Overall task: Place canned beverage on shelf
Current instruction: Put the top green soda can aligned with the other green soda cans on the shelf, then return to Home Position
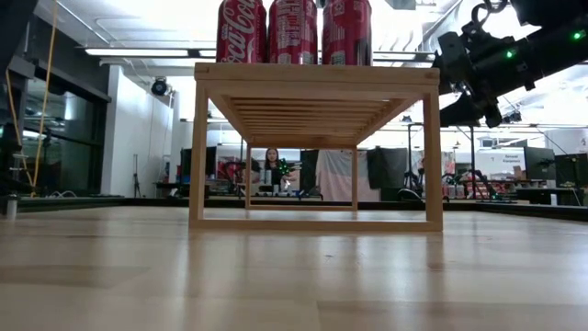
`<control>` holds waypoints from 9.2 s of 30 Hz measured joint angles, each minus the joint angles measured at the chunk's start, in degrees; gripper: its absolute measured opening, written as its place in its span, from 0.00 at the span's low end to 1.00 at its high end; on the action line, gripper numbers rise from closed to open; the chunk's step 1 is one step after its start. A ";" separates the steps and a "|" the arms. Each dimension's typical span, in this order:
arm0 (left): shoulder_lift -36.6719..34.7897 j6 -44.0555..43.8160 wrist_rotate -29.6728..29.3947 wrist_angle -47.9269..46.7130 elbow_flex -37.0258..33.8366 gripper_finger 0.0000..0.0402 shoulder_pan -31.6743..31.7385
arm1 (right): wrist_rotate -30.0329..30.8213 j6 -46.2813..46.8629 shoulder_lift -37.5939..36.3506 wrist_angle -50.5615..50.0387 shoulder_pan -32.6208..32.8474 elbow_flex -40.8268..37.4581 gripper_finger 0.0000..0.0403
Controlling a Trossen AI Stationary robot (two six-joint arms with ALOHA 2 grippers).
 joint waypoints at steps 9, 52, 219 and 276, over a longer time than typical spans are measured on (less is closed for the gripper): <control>0.35 -2.18 1.92 -4.20 0.07 0.69 1.43 | 0.43 0.85 0.74 -0.46 -0.06 0.00 0.89; 8.18 0.99 8.89 -7.19 -0.79 0.71 3.95 | 0.50 1.93 0.76 -0.30 -0.06 -0.02 0.89; -78.60 -19.13 -22.66 52.33 -107.70 0.98 -31.15 | 2.38 -2.39 48.18 -82.21 8.64 90.27 0.00; -81.37 -1.75 11.84 76.27 -120.57 0.98 -8.96 | 14.53 18.36 12.17 -81.90 23.94 57.13 0.00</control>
